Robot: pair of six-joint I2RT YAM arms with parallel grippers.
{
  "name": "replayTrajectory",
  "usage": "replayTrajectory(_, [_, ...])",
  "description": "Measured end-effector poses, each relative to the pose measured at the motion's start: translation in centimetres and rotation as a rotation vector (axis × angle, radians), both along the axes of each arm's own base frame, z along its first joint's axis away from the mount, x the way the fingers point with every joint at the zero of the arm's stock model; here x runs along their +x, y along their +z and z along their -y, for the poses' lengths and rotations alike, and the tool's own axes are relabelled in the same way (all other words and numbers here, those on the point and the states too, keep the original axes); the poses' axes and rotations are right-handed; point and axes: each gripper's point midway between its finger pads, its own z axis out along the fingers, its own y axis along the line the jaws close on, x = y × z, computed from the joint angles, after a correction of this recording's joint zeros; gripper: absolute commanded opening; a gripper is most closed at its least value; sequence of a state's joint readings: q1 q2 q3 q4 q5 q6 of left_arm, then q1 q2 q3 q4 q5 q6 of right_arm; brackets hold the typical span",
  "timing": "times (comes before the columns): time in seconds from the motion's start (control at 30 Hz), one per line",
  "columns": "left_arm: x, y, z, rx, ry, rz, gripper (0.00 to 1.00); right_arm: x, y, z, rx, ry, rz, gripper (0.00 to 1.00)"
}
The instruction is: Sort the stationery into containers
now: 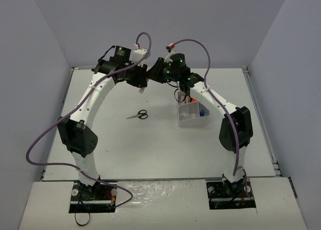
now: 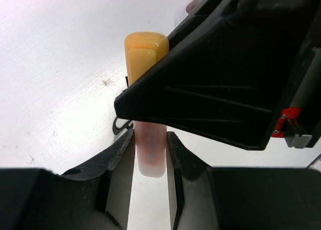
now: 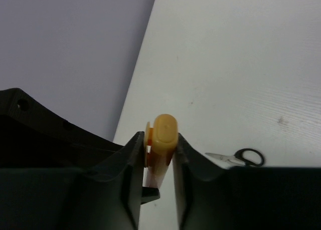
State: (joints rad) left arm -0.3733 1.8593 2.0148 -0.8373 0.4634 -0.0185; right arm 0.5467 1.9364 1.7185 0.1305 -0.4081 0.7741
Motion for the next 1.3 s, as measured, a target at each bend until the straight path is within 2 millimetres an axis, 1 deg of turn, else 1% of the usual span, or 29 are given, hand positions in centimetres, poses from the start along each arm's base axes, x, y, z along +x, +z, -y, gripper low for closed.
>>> replayTrajectory(0.03, [0.0, 0.0, -0.1, 0.003, 0.003, -0.001, 0.0, 0.0, 0.0, -0.1, 0.008, 0.004, -0.003, 0.0])
replayTrajectory(0.1, [0.0, -0.2, -0.1, 0.005, 0.003, -0.005, 0.16, 0.0, -0.1, -0.1, 0.006, 0.006, -0.003, 0.0])
replayTrajectory(0.17, [0.0, -0.3, -0.1, 0.008, 0.003, -0.007, 0.76, 0.0, -0.2, -0.1, 0.004, 0.006, -0.005, 0.0])
replayTrajectory(0.2, [0.1, -0.3, -0.1, 0.009, 0.003, -0.006, 0.95, 0.0, -0.3, -0.1, 0.003, 0.006, -0.004, 0.0])
replayTrajectory(0.23, [0.1, -0.4, -0.1, 0.012, 0.003, -0.004, 0.97, 0.1, -0.4, 0.1, 0.0, 0.005, -0.001, 0.0])
replayTrajectory(0.33, [0.2, -0.4, -0.2, 0.016, 0.007, -0.002, 0.97, 0.3, -1.1, 0.7, -0.024, -0.002, 0.008, 0.0])
replayTrajectory(0.4, [0.2, -0.4, -0.3, 0.022, 0.007, 0.0, 0.97, 0.6, -2.2, 2.0, -0.077, -0.029, 0.023, 0.0])
replayTrajectory(0.47, [0.2, -0.5, -0.4, 0.03, 0.004, 0.005, 0.97, 1.0, -3.4, 4.5, -0.157, -0.09, 0.033, 0.0])
replayTrajectory(0.57, [0.1, -1.5, -0.9, 0.067, -0.002, 0.002, 0.97, 2.1, -4.0, 9.6, -0.328, -0.212, 0.1, 0.0])
replayTrajectory(0.67, [-0.3, -3.2, -1.8, 0.117, -0.008, -0.016, 0.97, 2.9, -3.5, 14.7, -0.489, -0.348, 0.169, 0.0])
replayTrajectory(0.77, [-0.6, -5.1, -2.7, 0.178, -0.014, -0.037, 0.97, 3.1, -3.3, 17.9, -0.618, -0.436, 0.211, 0.0])
replayTrajectory(0.83, [-0.9, -6.5, -3.5, 0.225, -0.018, -0.053, 0.97, 3.2, -3.9, 19.1, -0.684, -0.463, 0.22, 0.0])
replayTrajectory(0.93, [-1.3, -8.0, -4.5, 0.284, -0.024, -0.074, 0.97, 3.3, -5.5, 20.3, -0.771, -0.48, 0.209, 0.0])
replayTrajectory(1.13, [-1.8, -10.0, -6.1, 0.368, -0.036, -0.095, 0.97, 4.0, -9.1, 21.8, -0.919, -0.488, 0.175, 0.0])
replayTrajectory(1.2, [-2.1, -10.9, -6.4, 0.39, -0.044, -0.108, 0.97, 4.2, -9.9, 22.2, -0.949, -0.489, 0.166, 0.0])
replayTrajectory(1.27, [-2.3, -11.9, -6.8, 0.412, -0.053, -0.117, 0.93, 4.2, -10.5, 22.7, -0.971, -0.49, 0.161, 0.0])
replayTrajectory(1.3, [-2.5, -12.4, -7.0, 0.423, -0.056, -0.123, 0.91, 4.1, -10.9, 22.9, -0.98, -0.492, 0.158, 0.03])
